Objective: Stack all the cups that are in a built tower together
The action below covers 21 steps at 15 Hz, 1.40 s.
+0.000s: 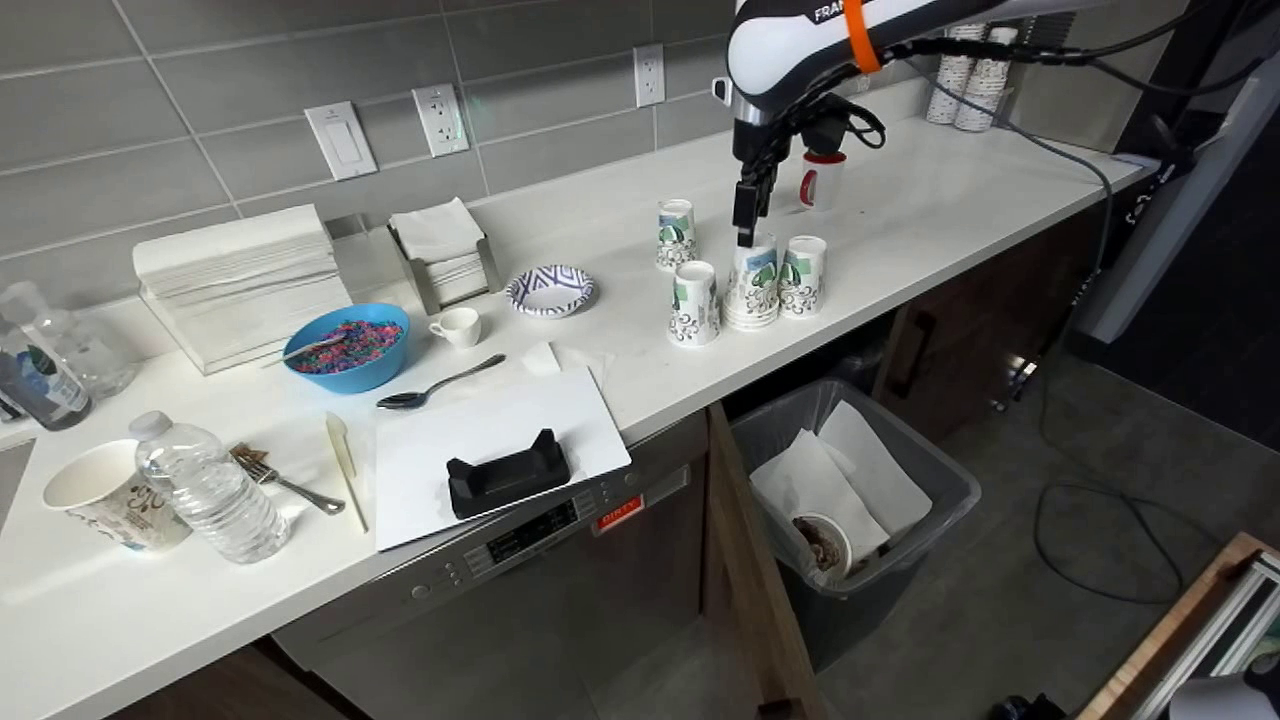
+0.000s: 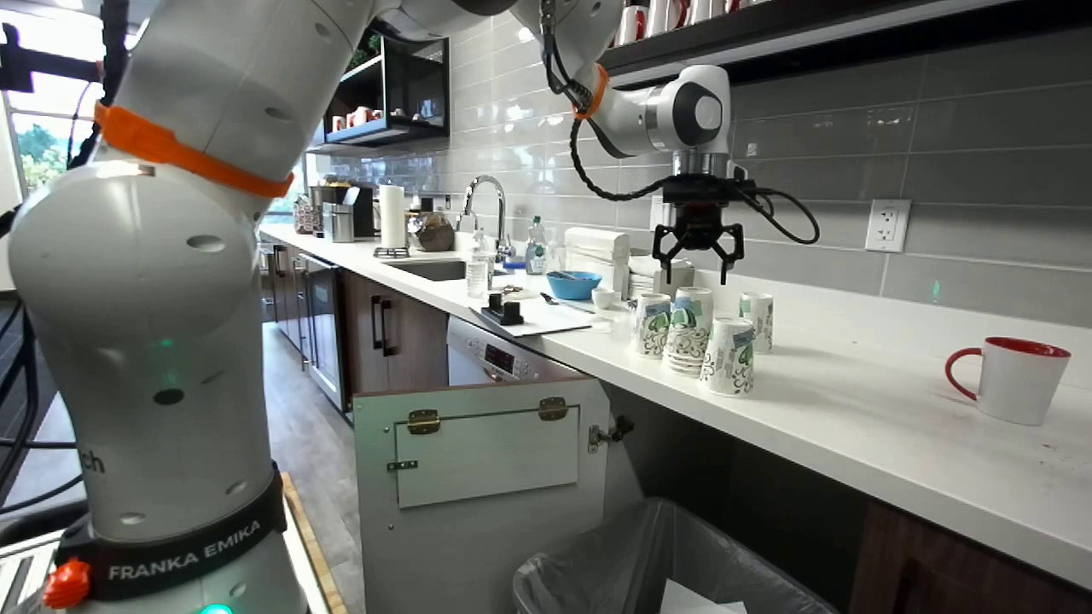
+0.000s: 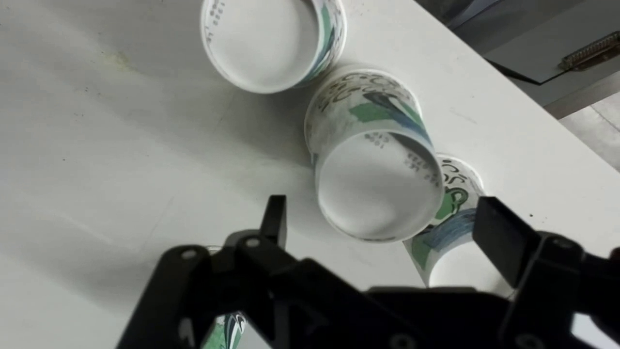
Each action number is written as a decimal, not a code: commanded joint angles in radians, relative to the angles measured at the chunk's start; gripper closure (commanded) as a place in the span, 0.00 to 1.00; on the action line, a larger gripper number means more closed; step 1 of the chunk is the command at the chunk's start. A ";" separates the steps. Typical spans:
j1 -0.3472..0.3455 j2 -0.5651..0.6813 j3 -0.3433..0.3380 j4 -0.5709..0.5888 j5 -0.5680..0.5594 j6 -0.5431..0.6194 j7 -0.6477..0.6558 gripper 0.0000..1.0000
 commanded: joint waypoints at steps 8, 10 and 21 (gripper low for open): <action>-0.023 0.040 0.016 -0.002 0.044 0.008 -0.036 0.52; -0.025 0.037 0.017 0.002 0.052 0.003 -0.034 0.58; -0.011 -0.077 -0.003 -0.016 0.021 -0.025 0.020 0.58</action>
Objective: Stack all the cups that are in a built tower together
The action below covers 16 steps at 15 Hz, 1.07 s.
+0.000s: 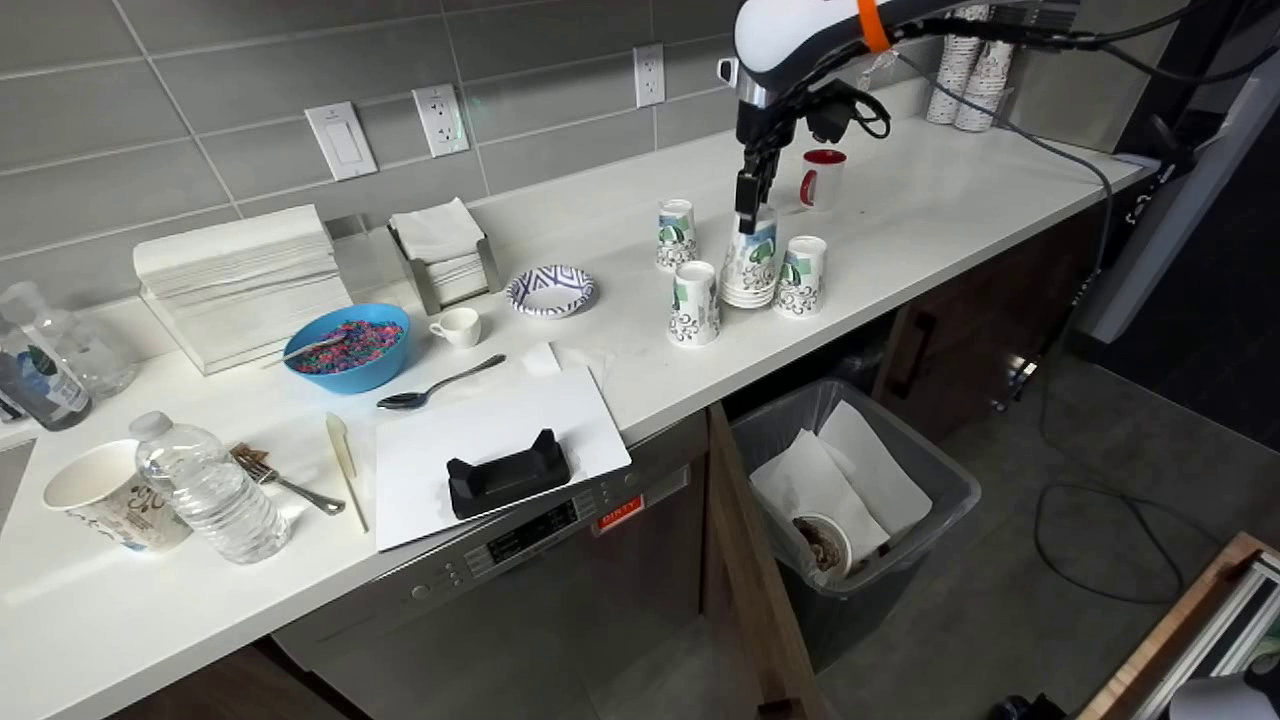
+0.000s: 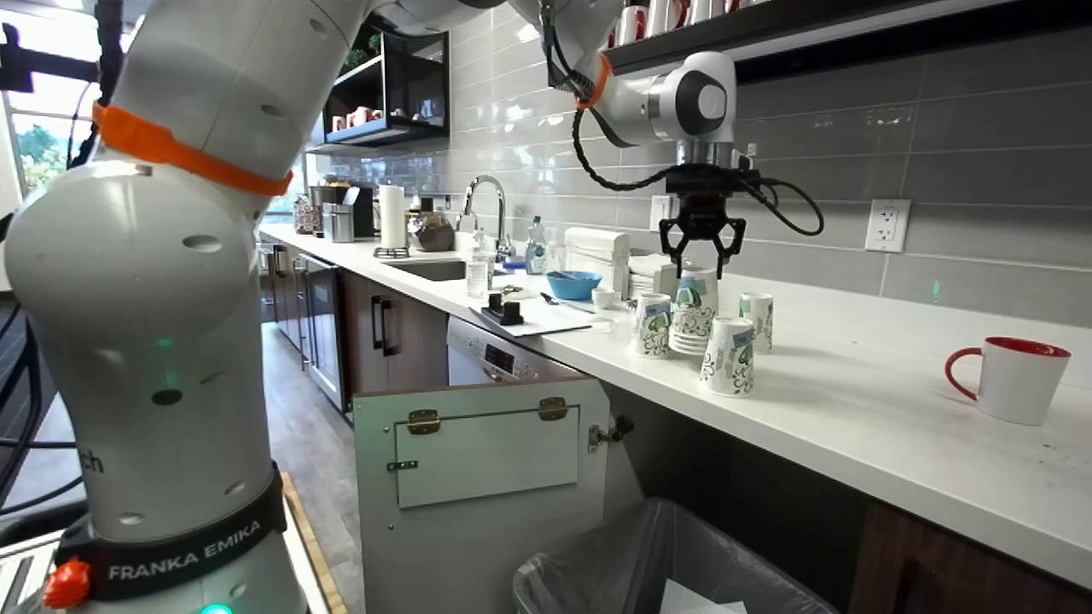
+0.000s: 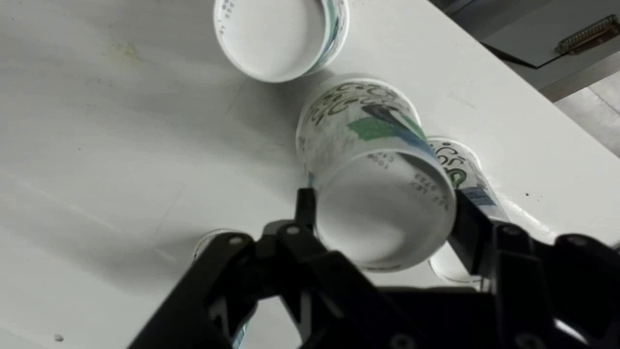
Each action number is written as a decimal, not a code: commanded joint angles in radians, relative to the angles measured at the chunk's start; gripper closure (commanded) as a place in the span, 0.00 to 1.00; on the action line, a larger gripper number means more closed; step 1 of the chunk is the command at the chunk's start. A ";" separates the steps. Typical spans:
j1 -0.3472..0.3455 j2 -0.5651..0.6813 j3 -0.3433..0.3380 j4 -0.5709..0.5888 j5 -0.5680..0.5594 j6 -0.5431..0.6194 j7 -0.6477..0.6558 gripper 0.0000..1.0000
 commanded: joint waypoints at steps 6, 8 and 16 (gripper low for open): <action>0.005 -0.143 -0.020 -0.040 -0.029 -0.060 0.063 0.58; 0.005 -0.169 -0.026 -0.045 -0.037 -0.070 0.076 0.58; -0.006 -0.204 -0.059 -0.053 -0.065 -0.109 0.099 0.58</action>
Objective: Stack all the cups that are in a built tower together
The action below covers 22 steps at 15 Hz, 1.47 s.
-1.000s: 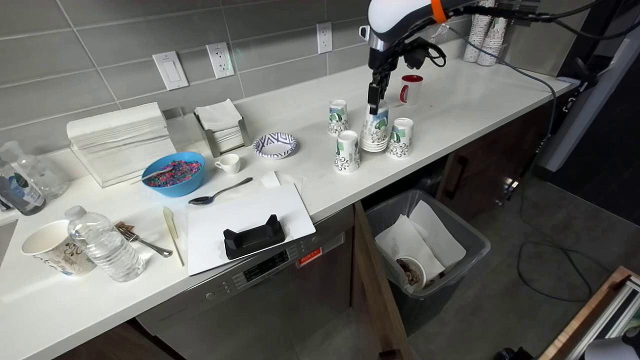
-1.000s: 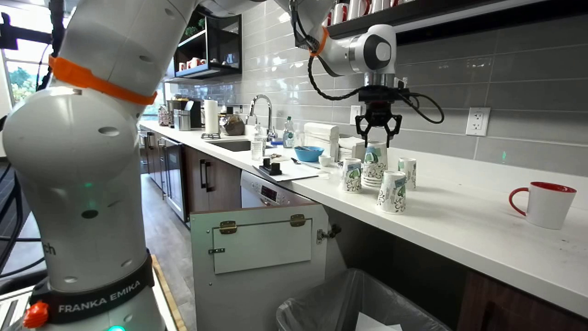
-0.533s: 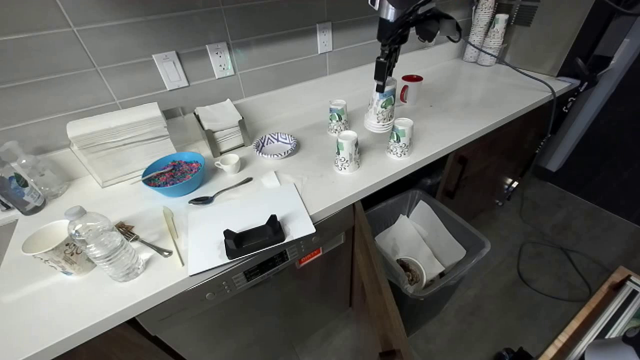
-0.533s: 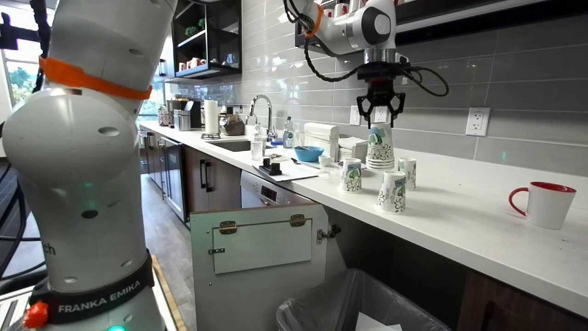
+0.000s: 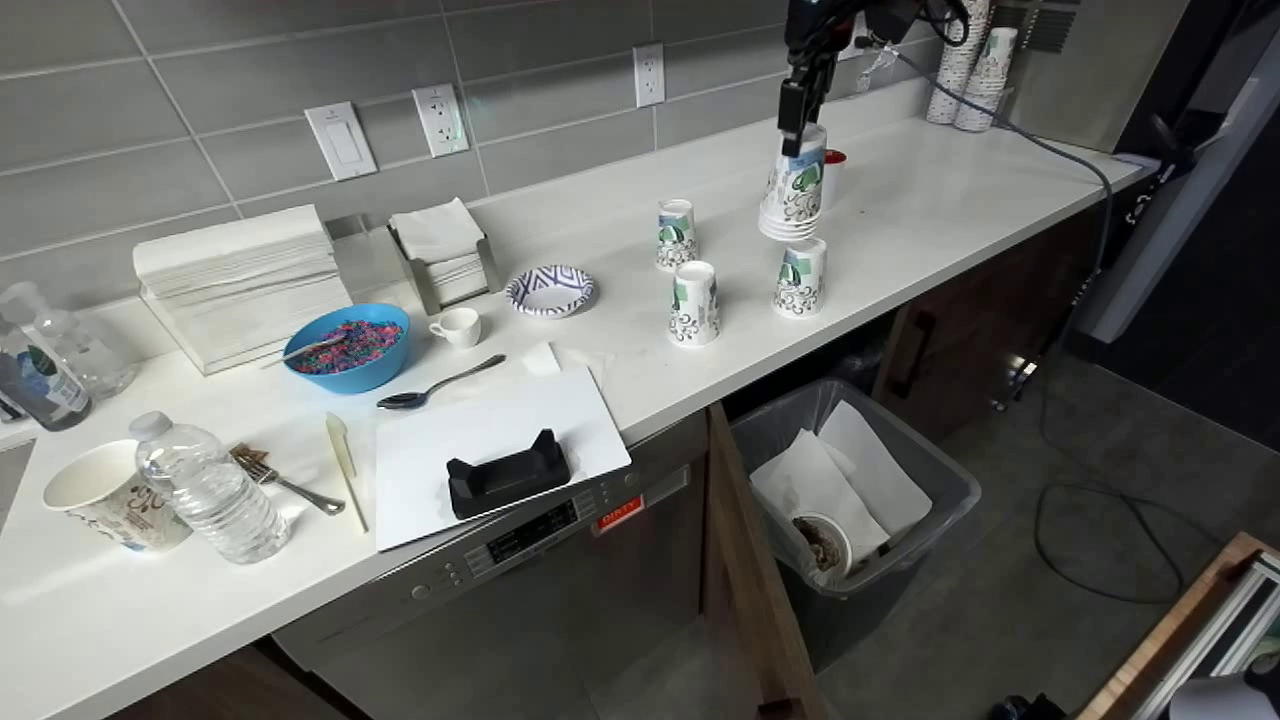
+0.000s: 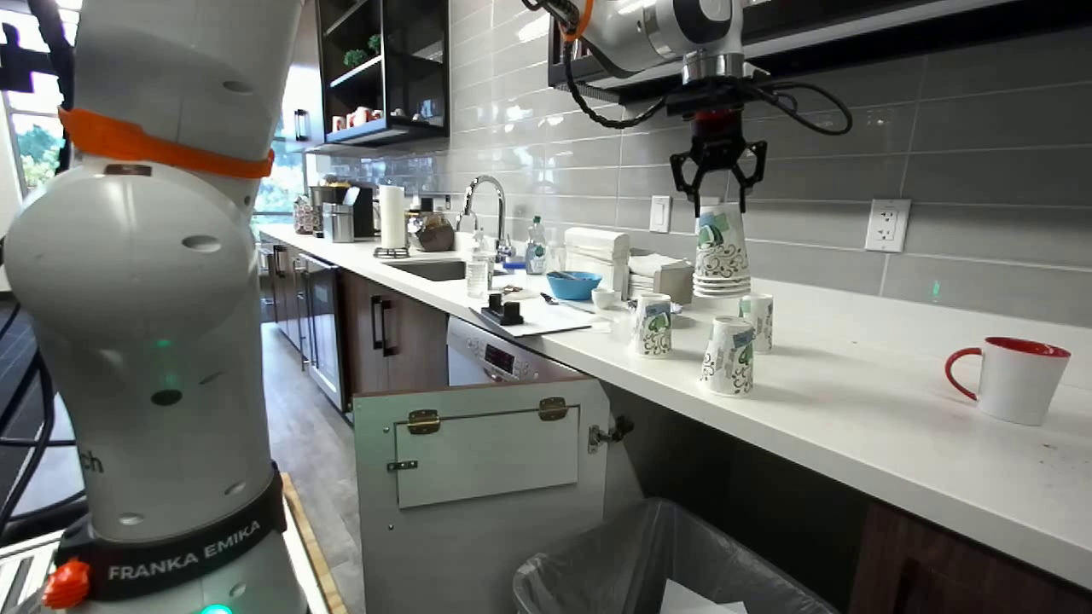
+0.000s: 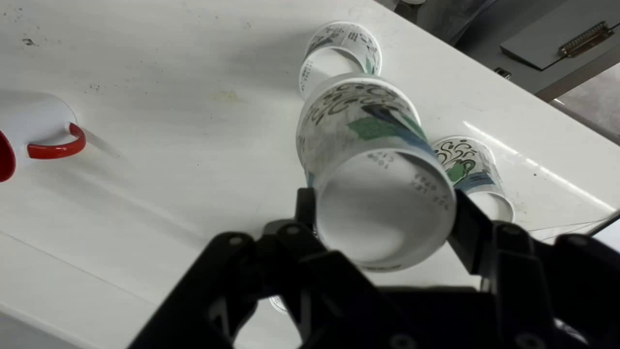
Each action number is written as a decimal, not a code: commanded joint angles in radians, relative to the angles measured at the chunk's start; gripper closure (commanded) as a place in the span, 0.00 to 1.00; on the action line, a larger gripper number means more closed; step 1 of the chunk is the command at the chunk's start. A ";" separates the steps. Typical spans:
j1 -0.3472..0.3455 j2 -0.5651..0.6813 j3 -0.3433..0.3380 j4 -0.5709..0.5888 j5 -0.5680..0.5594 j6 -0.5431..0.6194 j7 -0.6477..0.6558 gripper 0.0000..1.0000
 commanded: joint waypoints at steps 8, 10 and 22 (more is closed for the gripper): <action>-0.027 0.013 -0.023 -0.028 0.007 0.012 -0.003 0.58; -0.029 0.025 -0.023 -0.019 0.013 0.002 -0.003 0.58; -0.029 0.086 -0.016 -0.021 0.016 0.004 0.001 0.00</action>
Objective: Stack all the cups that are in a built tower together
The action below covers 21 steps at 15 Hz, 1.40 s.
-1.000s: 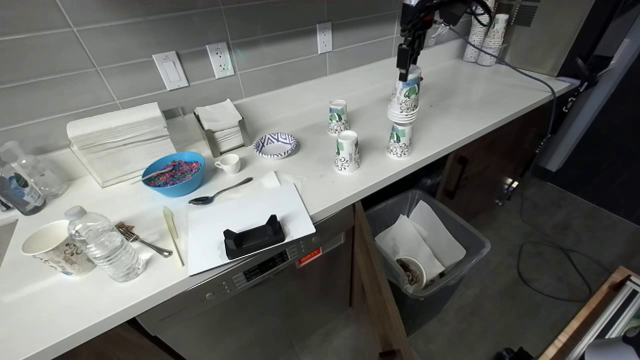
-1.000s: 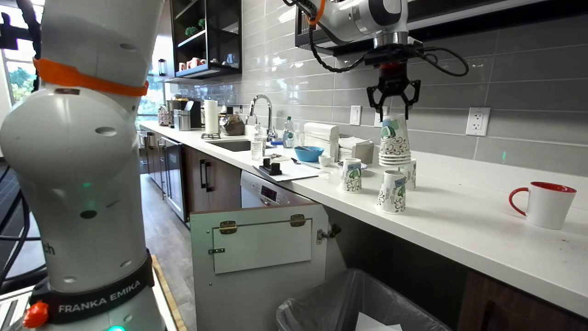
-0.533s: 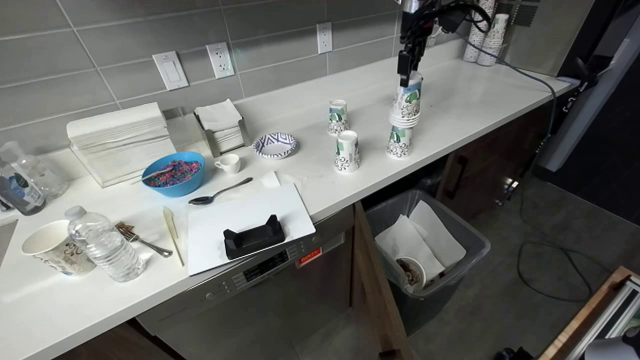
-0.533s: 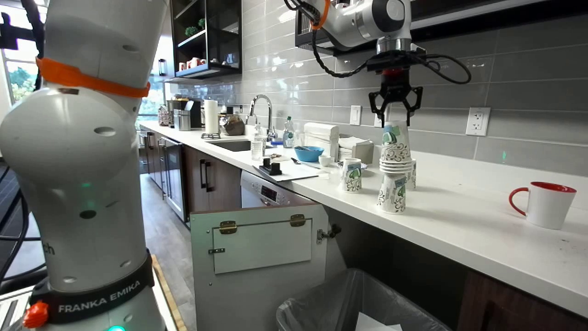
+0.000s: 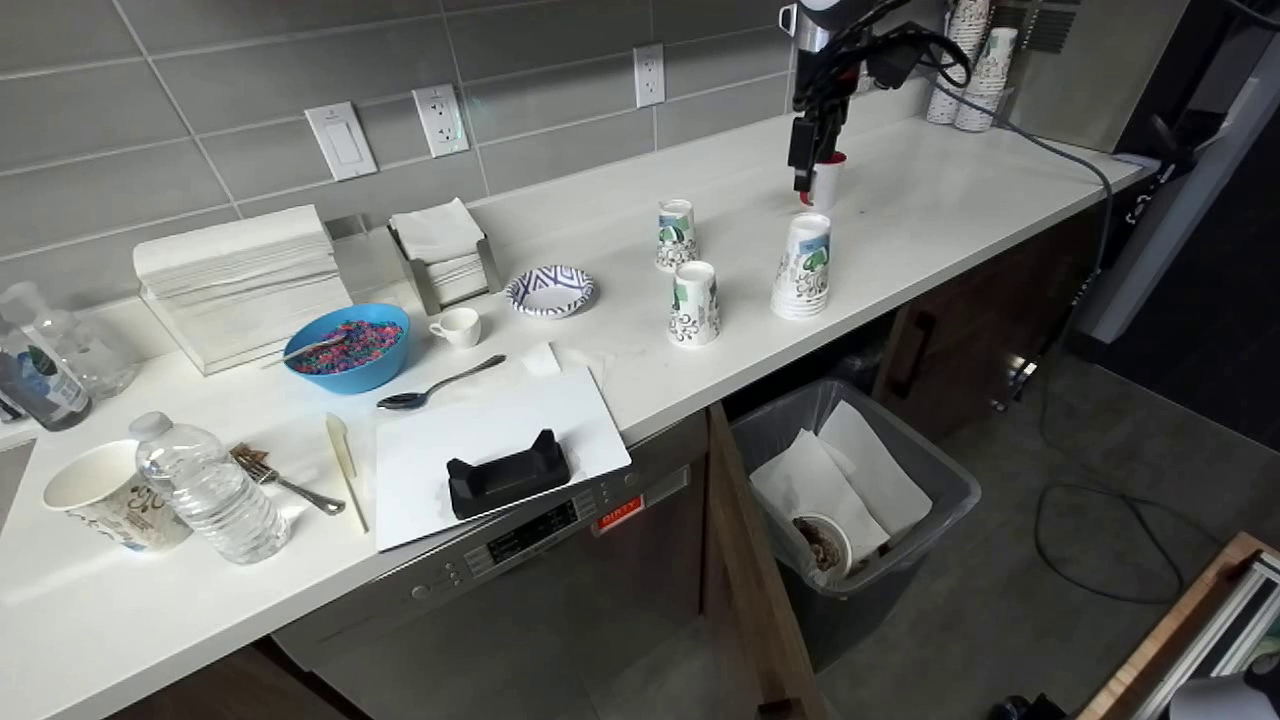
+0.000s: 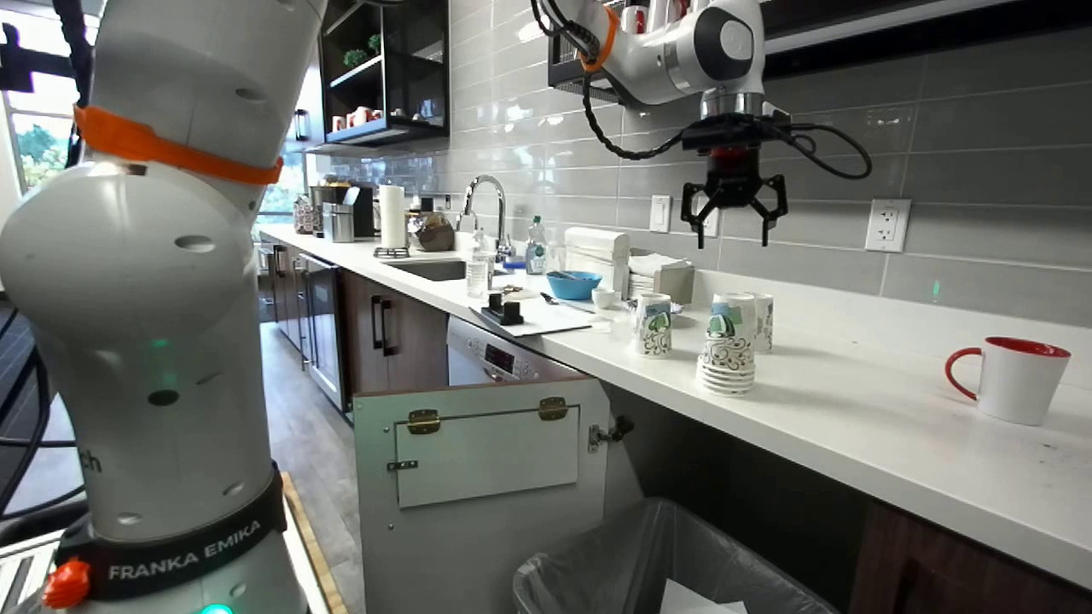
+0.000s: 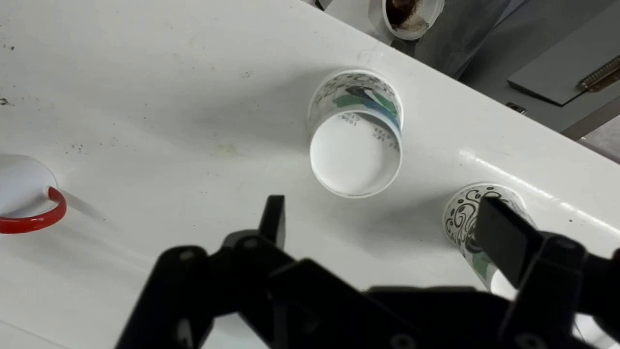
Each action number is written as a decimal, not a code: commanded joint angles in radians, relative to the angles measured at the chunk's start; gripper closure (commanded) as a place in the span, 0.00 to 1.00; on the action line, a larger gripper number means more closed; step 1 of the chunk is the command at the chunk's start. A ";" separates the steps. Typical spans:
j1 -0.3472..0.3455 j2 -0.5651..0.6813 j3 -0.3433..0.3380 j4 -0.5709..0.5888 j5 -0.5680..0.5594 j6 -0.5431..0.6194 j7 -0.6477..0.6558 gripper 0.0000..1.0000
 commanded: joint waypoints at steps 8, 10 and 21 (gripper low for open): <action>-0.012 0.055 0.020 -0.031 0.048 0.039 -0.006 0.00; -0.013 0.058 0.021 -0.041 0.050 0.062 -0.008 0.00; -0.032 0.065 0.012 -0.110 0.040 0.188 -0.003 0.01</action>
